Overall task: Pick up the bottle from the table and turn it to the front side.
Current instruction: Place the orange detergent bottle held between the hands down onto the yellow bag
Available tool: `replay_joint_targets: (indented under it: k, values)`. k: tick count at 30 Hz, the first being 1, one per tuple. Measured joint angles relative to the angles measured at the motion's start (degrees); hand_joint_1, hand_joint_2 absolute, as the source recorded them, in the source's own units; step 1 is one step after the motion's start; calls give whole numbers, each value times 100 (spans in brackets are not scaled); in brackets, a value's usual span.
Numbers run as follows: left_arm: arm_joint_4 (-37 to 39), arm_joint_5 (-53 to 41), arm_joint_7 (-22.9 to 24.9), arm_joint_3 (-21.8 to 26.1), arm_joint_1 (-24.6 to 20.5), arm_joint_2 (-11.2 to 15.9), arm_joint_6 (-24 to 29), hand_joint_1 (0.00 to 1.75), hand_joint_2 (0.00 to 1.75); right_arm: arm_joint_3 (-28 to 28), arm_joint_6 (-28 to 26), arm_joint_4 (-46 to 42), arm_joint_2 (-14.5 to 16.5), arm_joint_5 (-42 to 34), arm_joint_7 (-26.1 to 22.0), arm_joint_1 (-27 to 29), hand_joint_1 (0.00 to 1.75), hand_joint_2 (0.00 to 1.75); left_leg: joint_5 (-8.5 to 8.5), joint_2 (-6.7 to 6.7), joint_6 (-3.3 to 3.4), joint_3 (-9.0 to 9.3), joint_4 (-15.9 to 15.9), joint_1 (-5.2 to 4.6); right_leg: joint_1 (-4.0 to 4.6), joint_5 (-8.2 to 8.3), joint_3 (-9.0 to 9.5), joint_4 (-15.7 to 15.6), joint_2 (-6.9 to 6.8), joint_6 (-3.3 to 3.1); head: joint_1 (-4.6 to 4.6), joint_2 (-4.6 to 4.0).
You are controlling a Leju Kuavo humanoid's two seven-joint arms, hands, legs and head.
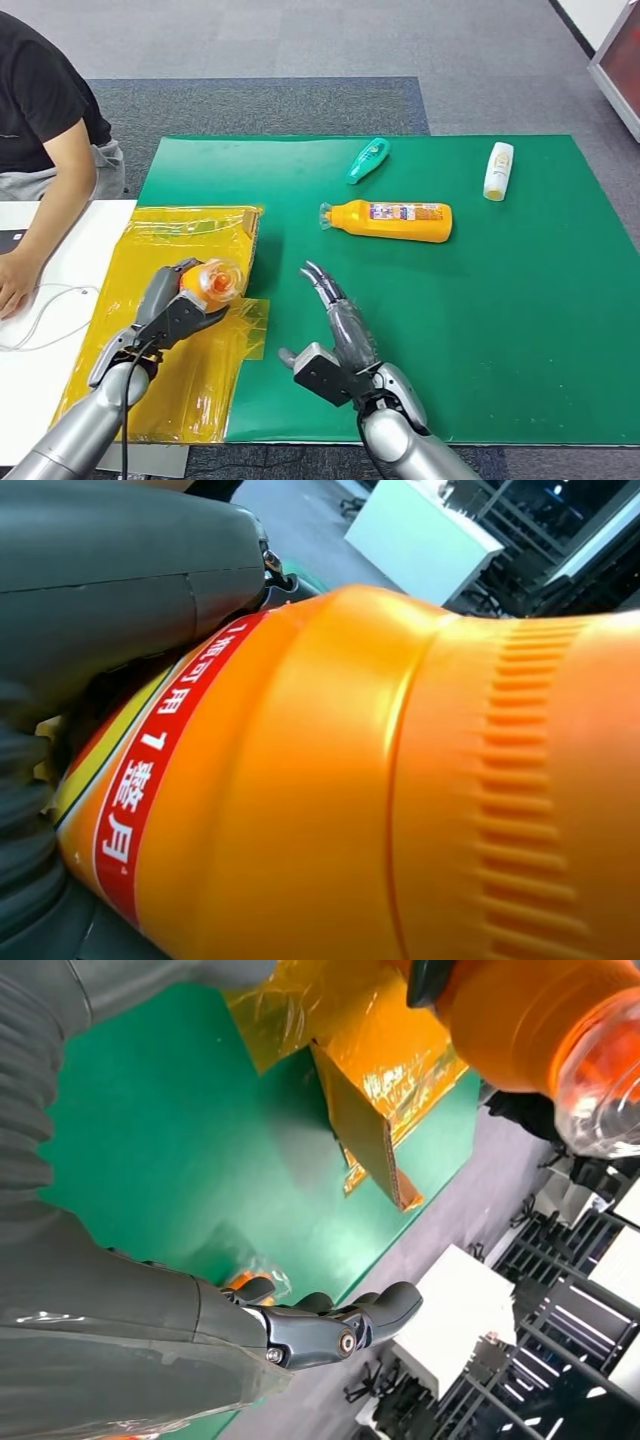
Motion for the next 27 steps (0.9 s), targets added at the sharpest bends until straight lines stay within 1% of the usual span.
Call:
replay_joint_targets:
  k: [7, 12, 16, 19, 22, 27]
  values:
    - [515, 665, 198, 134, -476, -116, -805, 175, 175, -39, 60, 0, 4, -147, -20, 2, 0, 175, 6, -53, 11, 30, -2, -2, -1, -14, 53, -1, -67, 5, 0, 0]
    - [868, 839, 281, 159, -709, -197, -1011, 175, 175, -39, 72, 3, 15, -205, -41, 0, 0, 175, 8, -73, 19, 67, -3, -10, -7, -19, 97, -3, -83, 9, 1, 0]
    - [1150, 1050, 436, 151, -920, -225, -1233, 175, 175, -35, 50, 3, 15, -278, -46, -1, 0, 175, 15, -86, 27, 89, -4, -14, -12, -16, 124, -3, -94, 14, 1, 0]
    - [1322, 1072, 567, 94, -1095, -206, -1512, 175, 175, -29, 41, 3, 15, -318, -53, -1, 0, 175, 16, -90, 29, 106, -5, -15, -14, -16, 149, -3, -98, 15, 1, 0]
    - [1448, 1065, 651, -31, -1252, -132, -1802, 175, 175, -26, 40, 3, 15, -354, -65, 0, 0, 175, 14, -91, 28, 122, -7, -17, -17, -16, 169, -3, -98, 15, 1, 0]
    - [1528, 988, 667, -215, -1358, -21, -1908, 175, 175, -26, 43, 5, 15, -374, -80, 2, 0, 175, 15, -91, 26, 134, -8, -17, -18, -16, 176, -3, -97, 14, 1, 0]
